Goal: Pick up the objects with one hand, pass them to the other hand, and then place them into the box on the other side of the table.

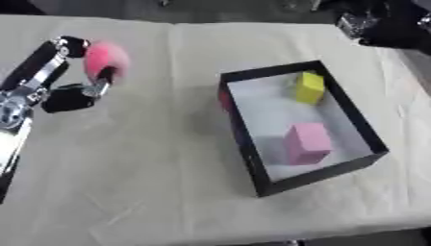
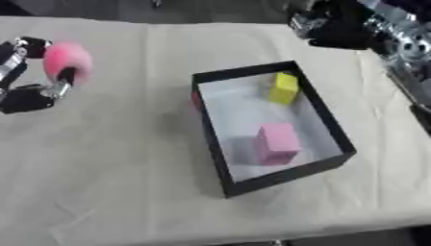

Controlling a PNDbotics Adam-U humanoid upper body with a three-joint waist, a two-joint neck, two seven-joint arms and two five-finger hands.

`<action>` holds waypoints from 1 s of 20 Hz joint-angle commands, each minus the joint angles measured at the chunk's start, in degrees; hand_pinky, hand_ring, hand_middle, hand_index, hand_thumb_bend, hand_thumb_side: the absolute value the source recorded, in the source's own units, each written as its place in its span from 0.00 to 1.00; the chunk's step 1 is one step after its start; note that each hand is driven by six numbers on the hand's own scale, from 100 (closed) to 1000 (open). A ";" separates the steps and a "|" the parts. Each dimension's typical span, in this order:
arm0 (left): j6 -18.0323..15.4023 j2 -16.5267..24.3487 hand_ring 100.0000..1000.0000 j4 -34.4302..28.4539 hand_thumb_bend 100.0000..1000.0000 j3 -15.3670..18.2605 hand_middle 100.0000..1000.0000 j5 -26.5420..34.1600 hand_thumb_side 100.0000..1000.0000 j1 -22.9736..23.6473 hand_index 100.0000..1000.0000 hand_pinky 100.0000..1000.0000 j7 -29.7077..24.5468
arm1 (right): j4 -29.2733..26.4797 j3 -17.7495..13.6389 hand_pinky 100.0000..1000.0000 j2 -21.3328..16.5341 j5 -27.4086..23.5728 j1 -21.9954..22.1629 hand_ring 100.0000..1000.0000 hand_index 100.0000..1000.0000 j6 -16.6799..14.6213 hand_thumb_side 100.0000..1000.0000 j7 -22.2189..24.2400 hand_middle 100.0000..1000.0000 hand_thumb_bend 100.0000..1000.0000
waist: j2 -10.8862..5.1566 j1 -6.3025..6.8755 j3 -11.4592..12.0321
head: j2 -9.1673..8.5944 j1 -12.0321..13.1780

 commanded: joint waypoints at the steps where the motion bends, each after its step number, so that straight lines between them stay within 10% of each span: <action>1: -1.04 -0.80 0.62 0.23 0.00 0.00 0.46 -1.50 0.33 -1.75 0.37 0.90 0.60 | -0.17 0.37 0.79 -0.60 1.07 -1.39 0.95 0.98 -0.07 0.32 2.21 0.88 0.00 | -2.54 -0.82 0.05 | 0.30 -0.49; 20: -4.58 -8.76 0.62 4.71 0.00 -0.67 0.45 -6.46 0.36 -4.95 0.37 0.90 2.42 | 1.47 5.13 0.80 4.43 4.00 -6.39 0.96 0.99 -0.53 0.34 12.35 0.89 0.00 | -2.51 -1.92 1.52 | 0.30 -3.92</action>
